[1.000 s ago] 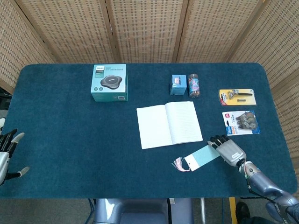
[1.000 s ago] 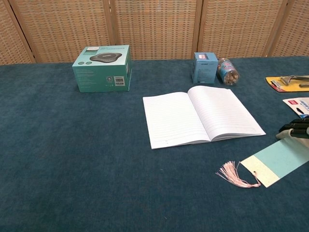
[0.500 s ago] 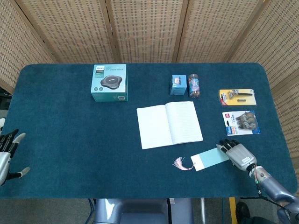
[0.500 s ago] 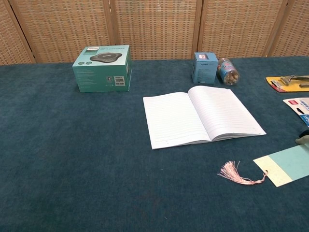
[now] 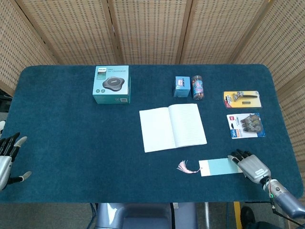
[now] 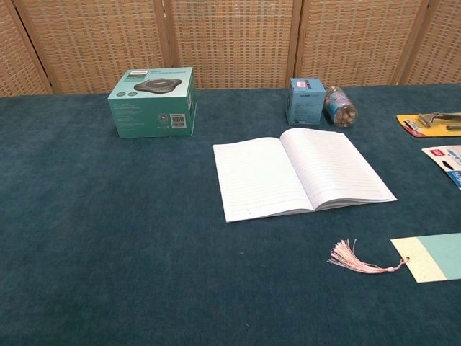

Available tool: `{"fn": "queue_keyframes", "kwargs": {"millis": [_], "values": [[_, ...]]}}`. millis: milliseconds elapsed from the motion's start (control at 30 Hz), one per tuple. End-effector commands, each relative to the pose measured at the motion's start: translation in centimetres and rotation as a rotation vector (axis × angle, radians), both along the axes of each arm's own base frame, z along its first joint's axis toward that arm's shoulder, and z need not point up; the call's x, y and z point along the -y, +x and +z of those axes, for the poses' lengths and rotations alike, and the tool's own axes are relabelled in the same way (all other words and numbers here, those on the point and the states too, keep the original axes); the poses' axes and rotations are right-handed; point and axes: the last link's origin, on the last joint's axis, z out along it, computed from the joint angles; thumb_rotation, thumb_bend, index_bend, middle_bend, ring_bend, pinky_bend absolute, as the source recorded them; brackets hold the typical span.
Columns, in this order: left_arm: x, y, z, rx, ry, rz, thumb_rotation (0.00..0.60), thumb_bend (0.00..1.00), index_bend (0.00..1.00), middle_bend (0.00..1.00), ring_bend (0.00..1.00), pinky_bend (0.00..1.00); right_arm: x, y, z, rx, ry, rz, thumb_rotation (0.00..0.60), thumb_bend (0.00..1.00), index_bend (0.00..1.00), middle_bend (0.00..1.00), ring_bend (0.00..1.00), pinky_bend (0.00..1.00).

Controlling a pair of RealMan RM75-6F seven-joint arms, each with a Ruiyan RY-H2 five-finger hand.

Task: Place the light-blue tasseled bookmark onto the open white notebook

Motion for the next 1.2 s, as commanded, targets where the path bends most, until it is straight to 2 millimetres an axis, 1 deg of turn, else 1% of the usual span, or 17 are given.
{"fn": "queue_keyframes", "kwargs": {"millis": [33,67,100,133,167,200,233,367,533,767,1000,1200], "values": [[0.0,0.0,0.0,-0.001,0.0,-0.001,0.6,0.0,0.0,0.0,0.0,0.0,-0.5,0.5,0.4,0.046,-0.019,0.019,0.6,0.96,0.13,0.08,0.0,0.17],[0.0,0.0,0.0,0.0,0.0,-0.001,0.6,0.0,0.0,0.0,0.0,0.0,-0.6,0.7,0.5,0.066,-0.034,0.033,0.6,0.84,0.11,0.06,0.0,0.17],[0.0,0.0,0.0,0.0,0.0,-0.001,0.6,0.0,0.0,0.0,0.0,0.0,-0.6,0.9,0.6,0.087,-0.052,0.049,0.6,0.59,0.07,0.03,0.0,0.17],[0.0,0.0,0.0,0.0,0.0,-0.001,0.6,0.0,0.0,0.0,0.0,0.0,-0.5,1.1,0.7,0.118,-0.076,0.065,0.6,0.29,0.03,0.01,0.0,0.17],[0.0,0.0,0.0,0.0,0.0,0.0,0.6,0.0,0.0,0.0,0.0,0.0,-0.4,1.2,0.8,0.138,-0.09,0.074,0.6,0.13,0.02,0.0,0.0,0.17],[0.0,0.0,0.0,-0.001,-0.001,-0.001,0.6,0.0,0.0,0.0,0.0,0.0,-0.3,1.2,0.8,0.15,-0.095,0.081,0.6,0.02,0.01,0.0,0.0,0.17],[0.0,0.0,0.0,-0.001,-0.002,-0.001,0.6,0.0,0.0,0.0,0.0,0.0,-0.2,1.3,0.9,0.163,-0.099,0.087,0.6,0.0,0.0,0.0,0.0,0.17],[0.1,0.0,-0.1,-0.005,-0.006,-0.001,0.6,0.0,0.0,0.0,0.0,0.0,0.4,2.0,0.9,0.201,-0.084,0.103,0.6,0.0,0.01,0.0,0.0,0.17],[0.1,0.0,0.0,-0.003,-0.004,0.001,0.6,0.0,0.0,0.0,0.0,0.0,1.0,2.8,-0.2,0.211,-0.042,0.103,0.6,0.0,0.11,0.0,0.0,0.17],[0.0,-0.1,0.0,-0.001,-0.007,0.004,0.6,0.0,0.0,0.0,0.0,0.0,0.7,3.4,-1.4,0.191,-0.014,0.125,0.6,0.0,0.22,0.0,0.0,0.17],[0.0,-0.1,0.1,0.001,-0.005,0.007,0.6,0.0,0.0,0.0,0.0,0.0,0.8,3.9,-2.0,0.18,-0.006,0.133,0.6,0.0,0.23,0.0,0.0,0.17],[0.0,-0.1,0.1,0.002,-0.007,0.005,0.6,0.0,0.0,0.0,0.0,0.0,1.1,4.0,-2.5,0.158,0.01,0.105,0.6,0.0,0.23,0.0,0.0,0.17]]}}
